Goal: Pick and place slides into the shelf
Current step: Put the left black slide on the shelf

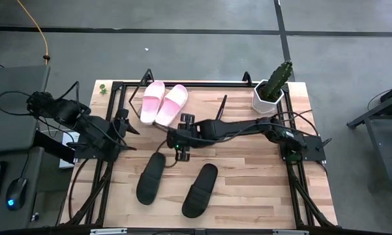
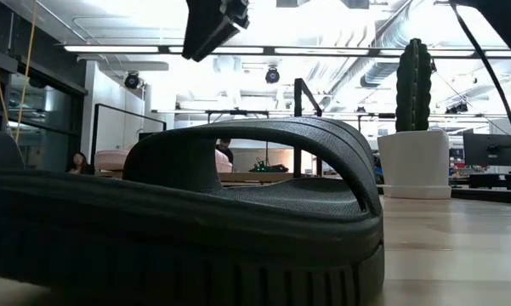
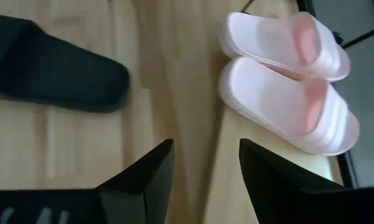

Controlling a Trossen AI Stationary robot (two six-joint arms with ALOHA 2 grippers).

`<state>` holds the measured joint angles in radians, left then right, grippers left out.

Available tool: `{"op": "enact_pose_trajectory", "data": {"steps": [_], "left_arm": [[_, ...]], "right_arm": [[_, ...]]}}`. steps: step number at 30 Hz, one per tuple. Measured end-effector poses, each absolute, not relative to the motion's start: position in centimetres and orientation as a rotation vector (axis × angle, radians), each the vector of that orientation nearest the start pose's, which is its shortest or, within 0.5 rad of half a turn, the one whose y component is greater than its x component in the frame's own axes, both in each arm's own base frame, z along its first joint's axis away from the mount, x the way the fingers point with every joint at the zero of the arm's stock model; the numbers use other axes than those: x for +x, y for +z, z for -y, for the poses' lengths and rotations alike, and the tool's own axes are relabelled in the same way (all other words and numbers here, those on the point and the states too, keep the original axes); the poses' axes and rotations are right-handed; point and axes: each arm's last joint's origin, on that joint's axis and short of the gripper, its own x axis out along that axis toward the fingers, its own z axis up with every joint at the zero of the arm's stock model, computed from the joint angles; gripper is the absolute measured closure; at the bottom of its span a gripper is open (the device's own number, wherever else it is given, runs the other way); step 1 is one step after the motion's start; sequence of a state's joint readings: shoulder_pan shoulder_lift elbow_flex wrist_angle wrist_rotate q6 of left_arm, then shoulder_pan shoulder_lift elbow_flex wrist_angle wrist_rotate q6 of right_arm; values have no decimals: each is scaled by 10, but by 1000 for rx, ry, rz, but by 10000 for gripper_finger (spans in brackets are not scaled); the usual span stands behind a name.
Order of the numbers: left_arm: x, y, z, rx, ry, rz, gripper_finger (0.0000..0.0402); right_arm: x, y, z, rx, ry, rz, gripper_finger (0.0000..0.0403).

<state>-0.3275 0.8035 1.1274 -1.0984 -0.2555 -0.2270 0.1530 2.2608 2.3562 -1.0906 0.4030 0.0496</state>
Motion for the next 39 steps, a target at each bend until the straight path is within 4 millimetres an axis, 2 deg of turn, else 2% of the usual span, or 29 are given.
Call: {"op": "enact_pose_trajectory", "data": {"steps": [7, 15, 18, 26, 33, 39], "left_arm": [[126, 326, 37, -41, 6, -891, 137], [140, 282, 46, -45, 29, -1048, 137], [147, 273, 62, -58, -50, -1032, 137], [154, 265, 126, 36, -315, -934, 137], [142, 248, 159, 149, -257, -925, 137], [139, 235, 174, 278, -199, -892, 137]], "right_arm": [[467, 311, -100, -188, -217, -931, 231], [459, 311, -135, -99, -212, -900, 231], [456, 311, -143, -69, -215, -893, 231], [453, 312, -158, -11, -221, -870, 231], [453, 312, -163, 23, -227, -852, 231], [454, 313, -164, 3, -217, -834, 231]]}}
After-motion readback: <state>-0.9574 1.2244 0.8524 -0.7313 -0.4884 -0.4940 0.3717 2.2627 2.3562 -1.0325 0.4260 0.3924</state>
